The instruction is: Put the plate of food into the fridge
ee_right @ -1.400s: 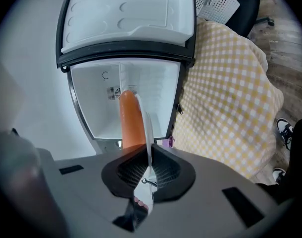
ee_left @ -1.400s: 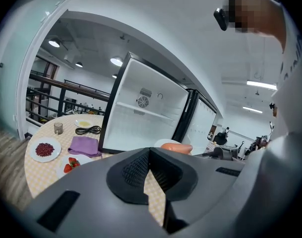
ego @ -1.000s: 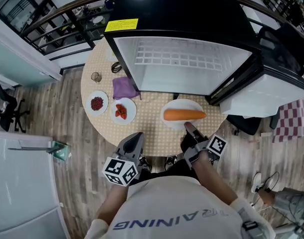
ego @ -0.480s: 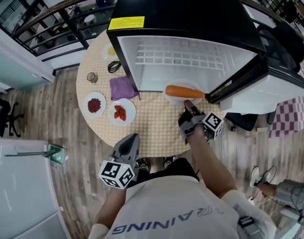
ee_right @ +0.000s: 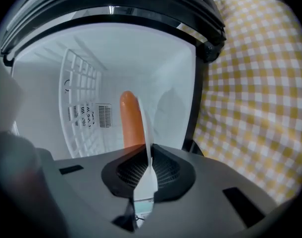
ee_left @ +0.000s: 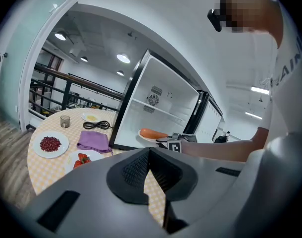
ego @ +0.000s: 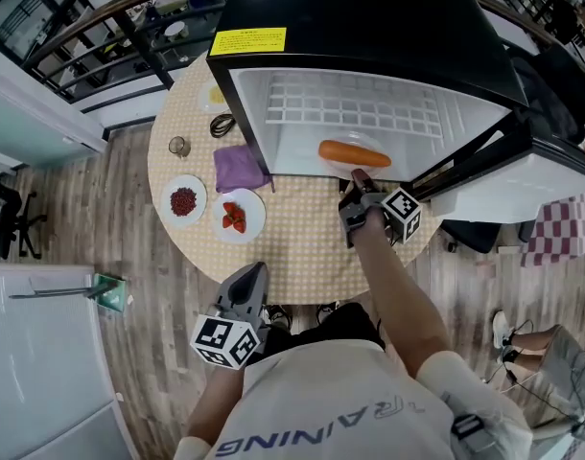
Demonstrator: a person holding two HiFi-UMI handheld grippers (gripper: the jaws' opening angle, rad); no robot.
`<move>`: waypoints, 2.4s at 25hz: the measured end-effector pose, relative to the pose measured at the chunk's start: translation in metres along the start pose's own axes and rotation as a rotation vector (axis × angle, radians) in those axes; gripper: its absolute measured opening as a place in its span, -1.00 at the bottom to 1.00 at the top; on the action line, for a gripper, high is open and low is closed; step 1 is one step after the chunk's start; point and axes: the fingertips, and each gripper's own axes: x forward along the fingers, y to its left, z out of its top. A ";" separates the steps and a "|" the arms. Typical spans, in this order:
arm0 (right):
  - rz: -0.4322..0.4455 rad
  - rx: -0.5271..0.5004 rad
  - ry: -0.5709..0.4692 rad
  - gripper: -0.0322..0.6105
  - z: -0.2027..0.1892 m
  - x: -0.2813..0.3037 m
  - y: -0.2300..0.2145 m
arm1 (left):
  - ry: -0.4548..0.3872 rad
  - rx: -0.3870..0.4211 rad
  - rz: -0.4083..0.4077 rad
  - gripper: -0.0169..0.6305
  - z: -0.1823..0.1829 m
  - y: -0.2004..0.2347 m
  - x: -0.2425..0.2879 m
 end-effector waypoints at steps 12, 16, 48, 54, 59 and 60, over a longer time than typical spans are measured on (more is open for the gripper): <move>-0.050 -0.010 -0.012 -0.79 0.022 0.068 0.010 | 0.003 -0.011 0.009 -0.92 -0.004 0.002 -0.002; -0.065 -0.005 -0.023 -0.78 0.025 0.080 0.008 | 0.004 -0.015 0.037 -0.92 -0.005 0.010 -0.007; -0.385 -1.087 0.358 -0.45 0.001 0.067 -0.004 | 0.061 -0.085 -0.004 -0.92 -0.022 0.006 -0.003; -0.261 -1.048 0.324 -0.81 -0.012 0.038 0.027 | 0.037 -0.080 -0.018 -0.92 -0.012 0.009 -0.007; -0.077 -1.027 0.287 -0.83 -0.045 -0.016 0.059 | 0.002 -0.033 -0.052 -0.92 0.008 0.007 -0.003; -0.048 -1.022 0.290 -0.83 -0.053 -0.026 0.065 | -0.006 -0.022 -0.061 -0.92 0.013 0.006 -0.002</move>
